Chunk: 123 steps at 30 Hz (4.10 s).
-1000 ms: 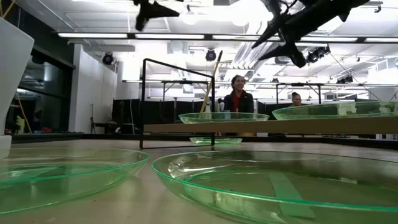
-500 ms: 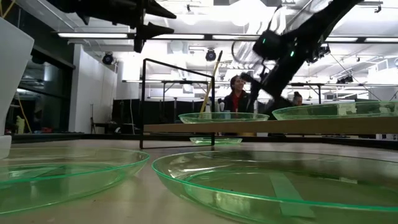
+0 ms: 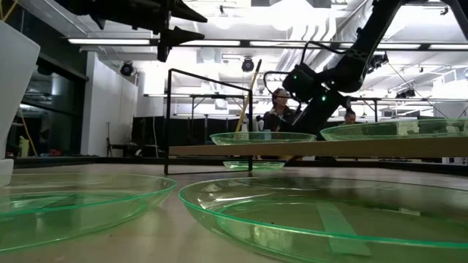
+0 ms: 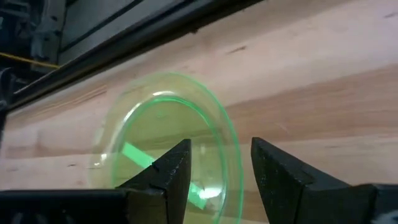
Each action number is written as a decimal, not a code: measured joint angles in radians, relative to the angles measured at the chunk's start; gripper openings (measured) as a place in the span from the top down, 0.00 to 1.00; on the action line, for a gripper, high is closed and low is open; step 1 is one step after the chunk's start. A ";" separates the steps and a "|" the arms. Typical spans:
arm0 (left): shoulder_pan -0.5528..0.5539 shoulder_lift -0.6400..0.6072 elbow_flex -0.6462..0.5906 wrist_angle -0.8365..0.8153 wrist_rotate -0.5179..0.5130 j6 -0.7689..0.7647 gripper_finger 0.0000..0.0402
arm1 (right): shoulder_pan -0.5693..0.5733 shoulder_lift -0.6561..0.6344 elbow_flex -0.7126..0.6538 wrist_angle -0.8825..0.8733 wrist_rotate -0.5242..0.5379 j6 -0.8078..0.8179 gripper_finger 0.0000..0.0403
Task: Place and stack plates onto a shelf
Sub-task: Stack the top center transparent green plate on top of the left transparent green plate on the shelf
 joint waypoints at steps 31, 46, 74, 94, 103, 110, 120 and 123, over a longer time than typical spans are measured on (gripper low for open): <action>-0.001 0.000 0.000 -0.001 -0.002 -0.029 0.60 | 0.017 0.018 -0.005 -0.050 0.027 0.013 0.99; -0.001 0.001 0.000 0.001 -0.002 -0.028 0.60 | -0.124 -0.422 -0.006 -0.438 -0.079 -0.370 1.00; -0.001 0.001 0.001 0.008 -0.055 -0.063 0.60 | -0.101 -0.026 -0.004 0.012 -0.095 -0.275 0.53; 0.000 0.001 0.001 0.008 -0.061 -0.062 0.60 | -0.132 -0.021 -0.043 -0.023 -0.056 -0.351 0.53; 0.000 0.001 0.001 0.008 -0.077 -0.061 0.60 | -0.087 -0.007 -0.051 0.029 -0.058 -0.340 0.56; 0.000 0.001 0.001 0.007 -0.077 -0.061 0.60 | -0.035 0.036 -0.047 0.011 0.006 -0.295 0.59; 0.000 0.001 0.001 0.007 -0.077 -0.048 0.60 | -0.017 0.040 -0.046 -0.081 0.024 -0.213 0.95; 0.000 0.001 0.001 0.007 -0.078 -0.043 0.60 | -0.029 0.025 -0.046 -0.109 -0.020 -0.209 0.97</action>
